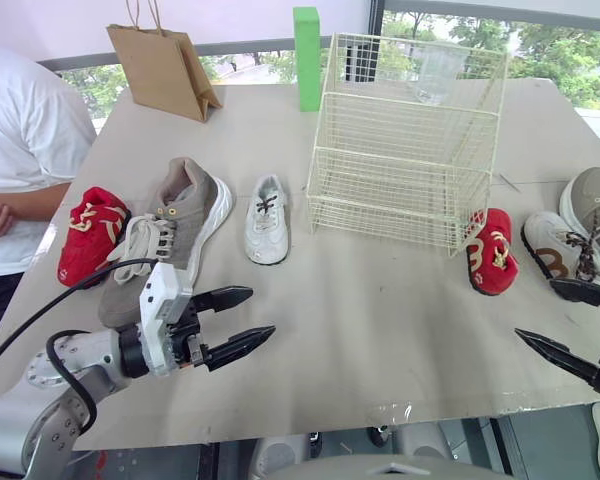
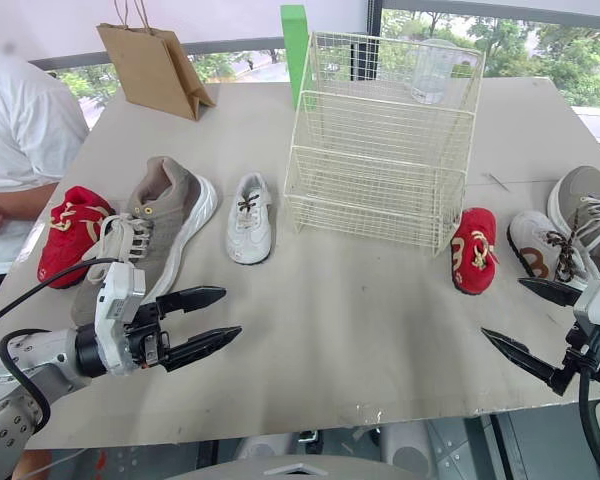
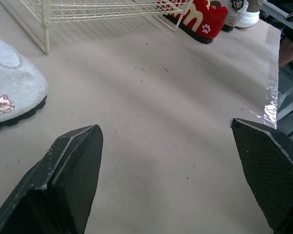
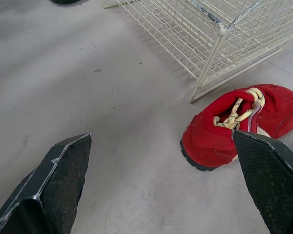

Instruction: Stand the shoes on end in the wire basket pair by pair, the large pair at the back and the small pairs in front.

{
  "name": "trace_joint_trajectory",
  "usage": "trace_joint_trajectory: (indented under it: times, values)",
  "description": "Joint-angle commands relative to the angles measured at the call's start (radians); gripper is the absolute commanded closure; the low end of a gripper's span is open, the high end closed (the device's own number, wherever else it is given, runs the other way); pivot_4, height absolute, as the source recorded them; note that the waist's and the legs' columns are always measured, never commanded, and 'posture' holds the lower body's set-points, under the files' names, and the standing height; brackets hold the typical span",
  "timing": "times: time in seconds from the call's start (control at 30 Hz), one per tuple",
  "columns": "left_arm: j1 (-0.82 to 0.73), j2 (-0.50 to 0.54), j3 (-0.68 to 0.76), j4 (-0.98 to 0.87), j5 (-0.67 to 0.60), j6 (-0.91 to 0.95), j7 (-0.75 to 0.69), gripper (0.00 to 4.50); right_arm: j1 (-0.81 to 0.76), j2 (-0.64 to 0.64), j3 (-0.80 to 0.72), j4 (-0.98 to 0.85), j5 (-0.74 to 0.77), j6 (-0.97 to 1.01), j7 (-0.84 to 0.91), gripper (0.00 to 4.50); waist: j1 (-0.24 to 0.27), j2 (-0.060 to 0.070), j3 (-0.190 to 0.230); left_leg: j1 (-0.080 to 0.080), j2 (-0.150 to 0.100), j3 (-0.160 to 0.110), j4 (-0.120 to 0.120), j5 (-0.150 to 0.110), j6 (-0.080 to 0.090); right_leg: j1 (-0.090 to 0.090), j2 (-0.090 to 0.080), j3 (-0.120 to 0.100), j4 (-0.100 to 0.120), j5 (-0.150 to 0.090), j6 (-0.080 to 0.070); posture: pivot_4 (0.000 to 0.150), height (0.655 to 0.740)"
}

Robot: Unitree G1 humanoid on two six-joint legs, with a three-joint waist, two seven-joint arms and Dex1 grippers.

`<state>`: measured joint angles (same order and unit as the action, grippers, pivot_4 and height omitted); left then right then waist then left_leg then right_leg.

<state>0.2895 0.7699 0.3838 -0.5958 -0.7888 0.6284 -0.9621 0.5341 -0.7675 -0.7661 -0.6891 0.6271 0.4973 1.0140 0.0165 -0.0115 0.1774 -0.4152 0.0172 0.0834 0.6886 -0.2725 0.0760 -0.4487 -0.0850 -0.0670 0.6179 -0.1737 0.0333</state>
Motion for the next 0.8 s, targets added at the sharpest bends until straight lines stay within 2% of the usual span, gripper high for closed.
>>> trace_joint_trajectory:
  times: [0.03, 0.17, 0.23, 0.3, 0.43, 0.53, 0.8]
  values:
    - [-0.026, -0.011, 0.011, -0.044, -0.050, 0.005, 0.038, 0.00, -0.037, 0.002, 0.009, -0.048, 0.025, 0.011, -0.061, 0.03, 0.000, 0.000, 0.000, 0.000, 0.000, 0.000, 0.000, 0.000, 0.000, 0.000, 0.000, 0.000, 0.000, 0.000, 0.000, 0.150, 0.7400]
    - [-0.092, -0.050, 0.002, -0.098, -0.141, 0.051, 0.150, 0.00, -0.144, -0.017, 0.068, -0.110, 0.073, 0.085, -0.187, 0.03, -0.002, -0.001, 0.000, 0.001, 0.000, 0.001, 0.000, 0.001, -0.001, 0.000, -0.001, 0.001, 0.000, 0.000, 0.000, 0.150, 0.7400]
    - [-0.101, -0.045, -0.006, -0.130, -0.148, 0.050, 0.163, 0.00, -0.201, -0.062, 0.084, -0.135, 0.132, 0.151, -0.221, 0.03, -0.002, -0.001, 0.000, 0.001, 0.000, 0.001, 0.000, 0.001, -0.002, 0.001, -0.001, 0.001, 0.000, 0.000, 0.000, 0.150, 0.7400]
    - [-0.098, -0.040, 0.016, -0.162, -0.231, 0.042, 0.122, 0.00, -0.285, -0.138, 0.115, -0.158, 0.188, 0.231, -0.273, 0.03, -0.004, -0.001, 0.000, 0.002, -0.001, 0.001, 0.000, 0.001, -0.001, 0.001, -0.001, 0.001, 0.001, 0.000, 0.000, 0.150, 0.7400]
    - [-0.077, -0.023, 0.028, -0.231, -0.241, 0.009, 0.105, 0.00, -0.588, -0.291, 0.312, -0.099, 0.312, 0.393, -0.355, 0.03, -0.007, -0.002, 0.001, 0.001, -0.001, 0.002, 0.000, 0.002, -0.002, 0.000, 0.000, 0.000, 0.002, 0.000, 0.000, 0.150, 0.7400]
    - [-0.054, -0.023, 0.001, -0.287, -0.215, -0.016, 0.114, 0.00, -0.853, -0.302, 0.583, 0.007, 0.232, 0.453, -0.345, 0.03, -0.005, -0.003, 0.001, 0.002, 0.000, 0.001, 0.000, 0.002, -0.002, 0.000, 0.001, 0.000, 0.002, 0.000, -0.001, 0.150, 0.7400]
    - [-0.011, -0.035, -0.010, -0.340, -0.150, -0.084, 0.153, 0.00, -1.293, -0.239, 1.103, 0.359, -0.123, 0.484, -0.227, 0.03, -0.004, -0.003, 0.001, 0.000, -0.002, 0.002, 0.001, 0.004, 0.003, 0.000, 0.005, -0.001, 0.000, 0.003, -0.004, 0.150, 0.7400]
